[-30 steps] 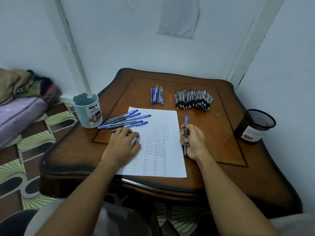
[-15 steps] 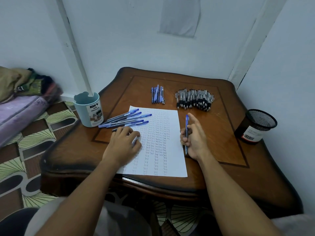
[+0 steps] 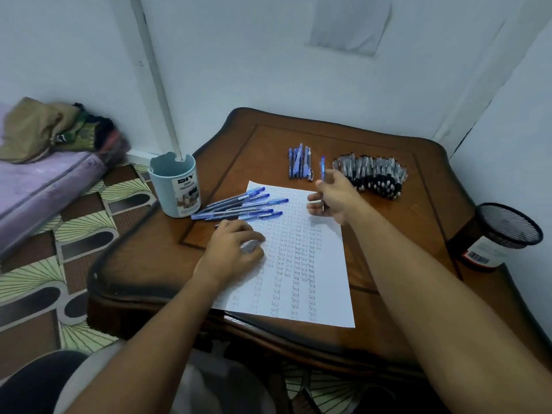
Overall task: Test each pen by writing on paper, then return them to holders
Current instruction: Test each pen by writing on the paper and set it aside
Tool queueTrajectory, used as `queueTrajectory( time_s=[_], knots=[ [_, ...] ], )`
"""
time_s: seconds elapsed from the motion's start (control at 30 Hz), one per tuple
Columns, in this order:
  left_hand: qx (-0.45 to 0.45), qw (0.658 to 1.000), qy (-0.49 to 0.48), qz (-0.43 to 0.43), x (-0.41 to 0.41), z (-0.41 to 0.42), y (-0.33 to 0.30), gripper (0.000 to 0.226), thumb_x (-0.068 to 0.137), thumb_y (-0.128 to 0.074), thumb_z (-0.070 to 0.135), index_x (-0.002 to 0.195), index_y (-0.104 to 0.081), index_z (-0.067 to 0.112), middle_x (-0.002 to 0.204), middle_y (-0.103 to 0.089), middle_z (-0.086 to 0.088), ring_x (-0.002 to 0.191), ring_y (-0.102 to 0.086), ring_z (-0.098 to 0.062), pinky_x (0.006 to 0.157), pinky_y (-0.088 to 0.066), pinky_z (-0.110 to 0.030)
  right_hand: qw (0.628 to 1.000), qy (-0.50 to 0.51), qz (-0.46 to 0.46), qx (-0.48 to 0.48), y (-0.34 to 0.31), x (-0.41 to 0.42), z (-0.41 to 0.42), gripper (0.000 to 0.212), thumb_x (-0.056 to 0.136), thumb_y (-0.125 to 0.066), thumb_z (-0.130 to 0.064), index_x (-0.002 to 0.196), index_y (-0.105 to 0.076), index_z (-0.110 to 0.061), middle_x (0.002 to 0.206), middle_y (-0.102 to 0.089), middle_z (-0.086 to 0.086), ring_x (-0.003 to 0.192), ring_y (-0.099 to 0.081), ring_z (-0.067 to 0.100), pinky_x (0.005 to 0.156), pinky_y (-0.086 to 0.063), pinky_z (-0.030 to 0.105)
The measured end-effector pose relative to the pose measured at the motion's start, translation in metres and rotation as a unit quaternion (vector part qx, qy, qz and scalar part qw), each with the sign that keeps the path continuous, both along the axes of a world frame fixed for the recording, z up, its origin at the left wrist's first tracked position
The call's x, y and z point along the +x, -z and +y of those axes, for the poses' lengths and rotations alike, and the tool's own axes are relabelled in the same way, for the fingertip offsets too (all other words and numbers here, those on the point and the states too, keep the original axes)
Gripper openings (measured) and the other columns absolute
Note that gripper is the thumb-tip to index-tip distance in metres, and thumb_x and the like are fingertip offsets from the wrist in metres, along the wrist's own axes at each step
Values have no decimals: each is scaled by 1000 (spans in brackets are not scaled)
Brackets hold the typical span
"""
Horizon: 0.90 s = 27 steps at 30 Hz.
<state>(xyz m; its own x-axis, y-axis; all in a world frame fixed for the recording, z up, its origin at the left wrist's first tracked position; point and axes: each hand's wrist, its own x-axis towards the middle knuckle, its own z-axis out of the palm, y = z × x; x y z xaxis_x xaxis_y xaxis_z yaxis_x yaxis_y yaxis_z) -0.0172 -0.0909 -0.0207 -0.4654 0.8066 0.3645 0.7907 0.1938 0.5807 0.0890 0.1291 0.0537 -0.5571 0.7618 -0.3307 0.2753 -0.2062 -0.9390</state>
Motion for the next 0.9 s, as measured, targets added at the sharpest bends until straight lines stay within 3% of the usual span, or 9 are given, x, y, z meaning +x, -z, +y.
queueTrajectory(
  time_s=[0.1,0.17,0.3,0.47,0.6,0.77,0.83,0.9],
  knots=[
    [-1,1000,-5,-20,-4,1,-5,20,83,-64,27,94,-79,20,93,-65,9,91,-48,-10,76,-28,-4,998,27,-57,31,5,-26,25,12,105,-39,-1,100,-49,-6,79,-46,9,57,-35,12,47,-29,23],
    [-2,1000,-8,-21,-7,2,-5,13,84,-70,18,93,-80,19,94,-67,8,91,-49,-10,77,-28,-3,996,38,-72,47,5,-48,38,21,102,-41,2,86,-51,-7,78,-46,7,59,-36,12,51,-32,24],
    [11,1000,-8,-25,-7,1,0,15,80,-68,22,89,-80,20,90,-68,9,90,-52,-10,77,-32,-8,980,79,-113,143,8,-86,58,12,101,-49,-2,101,-61,-2,100,-66,13,75,-63,22,68,-56,31],
    [29,999,-8,-32,-7,2,2,17,77,-65,23,85,-80,19,87,-67,9,87,-52,-10,79,-33,-5,919,74,-241,302,12,-108,67,19,101,-55,-8,116,-61,1,109,-62,13,85,-56,21,62,-42,26],
    [39,998,-15,-39,-7,3,6,16,75,-66,21,84,-79,19,86,-66,9,86,-49,-8,78,-31,-3,909,69,-267,312,18,-117,66,22,101,-57,-8,119,-61,1,118,-64,15,99,-64,26,73,-47,28],
    [40,998,-18,-39,-8,4,7,18,74,-66,21,86,-79,20,86,-62,14,87,-45,-4,78,-32,-3,890,41,-282,355,16,-115,62,23,100,-59,-13,119,-62,-1,119,-63,15,92,-60,25,74,-49,31],
    [42,998,-19,-37,-7,5,8,18,75,-65,21,87,-79,21,85,-58,18,86,-44,-5,76,-33,-6,874,16,-263,409,15,-114,52,26,99,-59,-15,122,-60,-4,122,-60,16,105,-61,30,87,-54,39],
    [41,999,-17,-31,-6,5,9,19,77,-65,24,89,-79,21,86,-56,17,86,-45,-7,75,-35,-12,853,-63,-229,465,11,-115,35,28,100,-57,-17,126,-60,-6,126,-60,15,116,-59,30,101,-49,43]
  ],
)
